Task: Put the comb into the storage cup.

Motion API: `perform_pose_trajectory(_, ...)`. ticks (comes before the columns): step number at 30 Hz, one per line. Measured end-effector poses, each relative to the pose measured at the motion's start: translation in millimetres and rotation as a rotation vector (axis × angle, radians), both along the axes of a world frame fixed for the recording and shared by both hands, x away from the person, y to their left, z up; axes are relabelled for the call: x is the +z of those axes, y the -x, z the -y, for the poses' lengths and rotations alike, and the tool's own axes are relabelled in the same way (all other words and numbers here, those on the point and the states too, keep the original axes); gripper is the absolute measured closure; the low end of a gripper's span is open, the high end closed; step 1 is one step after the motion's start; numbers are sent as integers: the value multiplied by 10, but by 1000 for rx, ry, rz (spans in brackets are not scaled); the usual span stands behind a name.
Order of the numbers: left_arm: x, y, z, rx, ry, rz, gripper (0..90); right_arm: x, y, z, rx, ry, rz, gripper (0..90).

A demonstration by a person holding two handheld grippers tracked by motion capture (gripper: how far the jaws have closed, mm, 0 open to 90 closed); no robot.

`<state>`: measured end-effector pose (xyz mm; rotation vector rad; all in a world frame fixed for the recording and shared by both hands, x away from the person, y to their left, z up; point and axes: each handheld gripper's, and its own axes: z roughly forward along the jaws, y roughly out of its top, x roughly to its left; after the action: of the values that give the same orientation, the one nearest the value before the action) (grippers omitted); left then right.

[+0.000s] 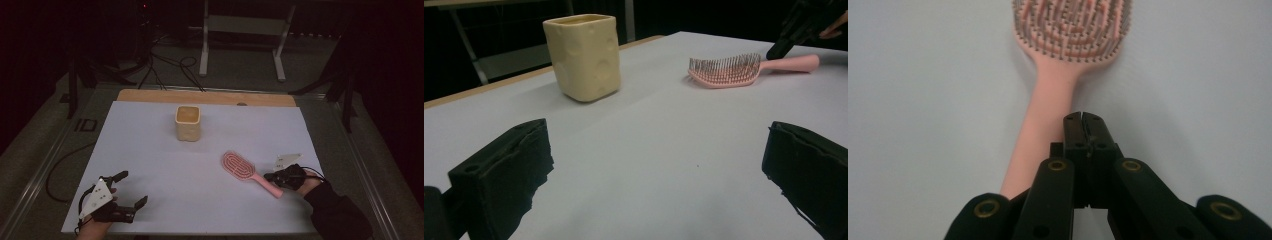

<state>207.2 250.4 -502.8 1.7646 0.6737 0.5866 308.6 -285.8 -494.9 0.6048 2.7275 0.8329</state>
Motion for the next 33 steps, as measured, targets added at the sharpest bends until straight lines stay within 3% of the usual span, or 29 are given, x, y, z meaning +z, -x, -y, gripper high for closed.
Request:
perform_pose_trajectory(6,1,0,2,-1,-1,1,0,13,135,-76,6,-10,-15,900)
perform_pose_trajectory(13,0,1,1,1,-1,0,0,10,185,-107,6,-24,-14,900)
perform_pose_trajectory(17,2,1,4,0,-2,3,0,46,170,-98,-35,-41,-13,899)
perform_pose_trajectory(25,-2,0,6,2,-2,-1,0,168,171,-66,-115,-53,39,837)
perform_pose_trajectory(30,-3,-4,7,3,1,-2,0,269,203,-128,-139,-52,41,731)
perform_pose_trajectory(33,-1,0,6,0,-7,1,0,323,217,-185,-148,-51,27,582)
